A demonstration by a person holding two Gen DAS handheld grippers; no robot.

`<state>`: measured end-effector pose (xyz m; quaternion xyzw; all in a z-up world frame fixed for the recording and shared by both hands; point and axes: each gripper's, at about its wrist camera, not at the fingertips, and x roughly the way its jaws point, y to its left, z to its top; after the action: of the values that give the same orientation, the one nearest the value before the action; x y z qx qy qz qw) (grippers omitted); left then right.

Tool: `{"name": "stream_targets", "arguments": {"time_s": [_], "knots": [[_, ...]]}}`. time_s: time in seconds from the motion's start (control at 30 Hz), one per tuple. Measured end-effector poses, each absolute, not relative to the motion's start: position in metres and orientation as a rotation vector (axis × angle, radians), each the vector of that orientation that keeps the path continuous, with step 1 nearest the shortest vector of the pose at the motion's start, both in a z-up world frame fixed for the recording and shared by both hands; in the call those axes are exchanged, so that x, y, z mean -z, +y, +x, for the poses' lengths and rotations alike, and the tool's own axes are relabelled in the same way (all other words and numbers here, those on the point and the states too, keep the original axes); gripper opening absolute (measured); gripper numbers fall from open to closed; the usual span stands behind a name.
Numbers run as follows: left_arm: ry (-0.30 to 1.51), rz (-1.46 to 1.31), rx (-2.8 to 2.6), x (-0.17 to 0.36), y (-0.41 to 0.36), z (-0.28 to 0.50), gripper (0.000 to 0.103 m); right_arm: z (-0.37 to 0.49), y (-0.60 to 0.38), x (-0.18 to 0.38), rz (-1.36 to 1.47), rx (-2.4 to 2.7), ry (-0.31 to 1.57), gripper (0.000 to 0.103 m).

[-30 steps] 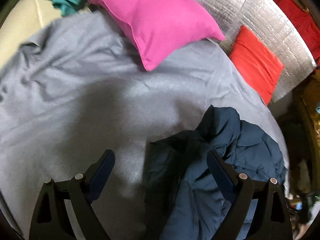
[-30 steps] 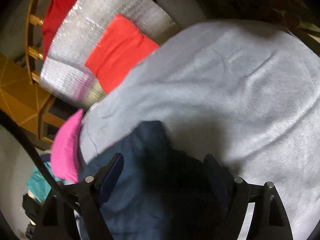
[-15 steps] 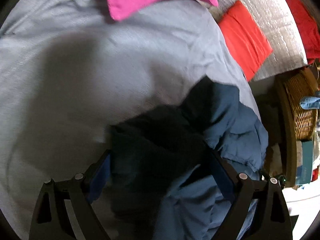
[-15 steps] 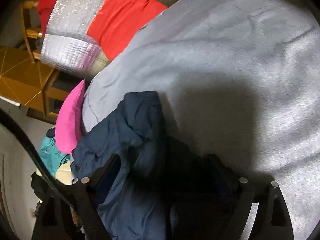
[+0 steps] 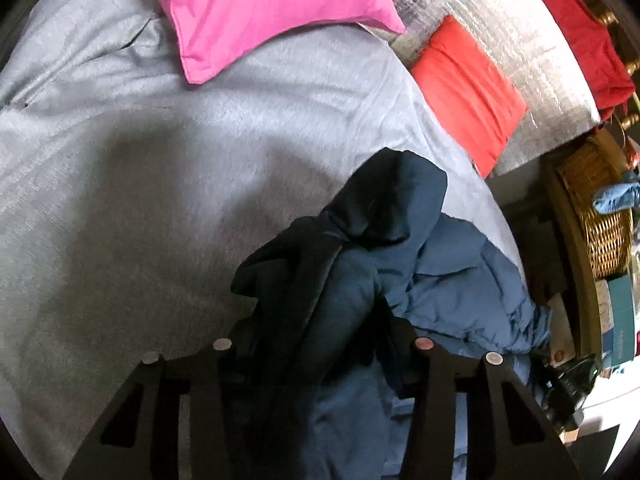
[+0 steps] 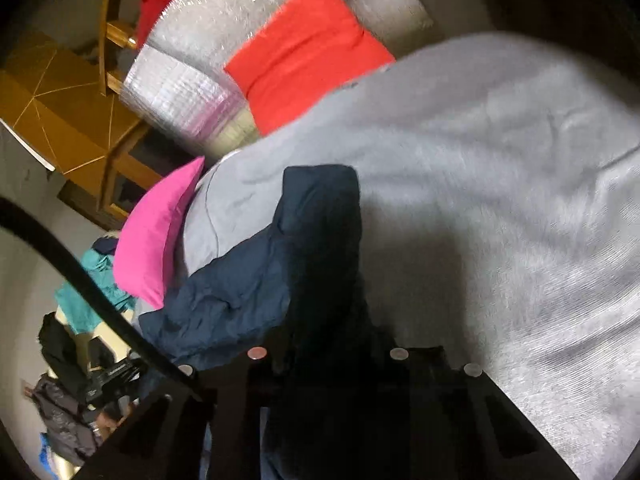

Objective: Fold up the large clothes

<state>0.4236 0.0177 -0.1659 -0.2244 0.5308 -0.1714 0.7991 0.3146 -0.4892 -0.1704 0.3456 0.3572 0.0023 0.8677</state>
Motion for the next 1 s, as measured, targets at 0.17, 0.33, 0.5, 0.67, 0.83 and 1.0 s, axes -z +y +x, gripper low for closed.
{"name": "stream_targets", "arguments": {"time_s": [0.17,0.33,0.5,0.67,0.83,1.0], "knots": [[1.222,-0.496,0.268,0.18,0.026,0.424,0.068,0.314,-0.501,0.199,0.84,0.071,0.818,0.048],[1.139,-0.446,0.209,0.143,0.031,0.398,0.07,0.275,-0.504,0.165,0.817,0.12,0.728,0.055],[1.009,-0.387,0.224,0.104,0.026,0.358,0.077,0.226,-0.5,0.138,0.768,0.129,0.659,0.056],[1.006,-0.332,0.255,0.104,0.014,0.325,0.077,0.193,-0.472,0.133,0.701,0.055,0.637,0.049],[1.03,-0.261,0.22,0.118,0.017,0.294,0.077,0.175,-0.448,0.147,0.689,-0.001,0.686,0.042],[1.102,-0.139,0.196,0.158,0.012,0.293,0.078,0.182,-0.441,0.19,0.753,0.029,0.834,0.041]]}}
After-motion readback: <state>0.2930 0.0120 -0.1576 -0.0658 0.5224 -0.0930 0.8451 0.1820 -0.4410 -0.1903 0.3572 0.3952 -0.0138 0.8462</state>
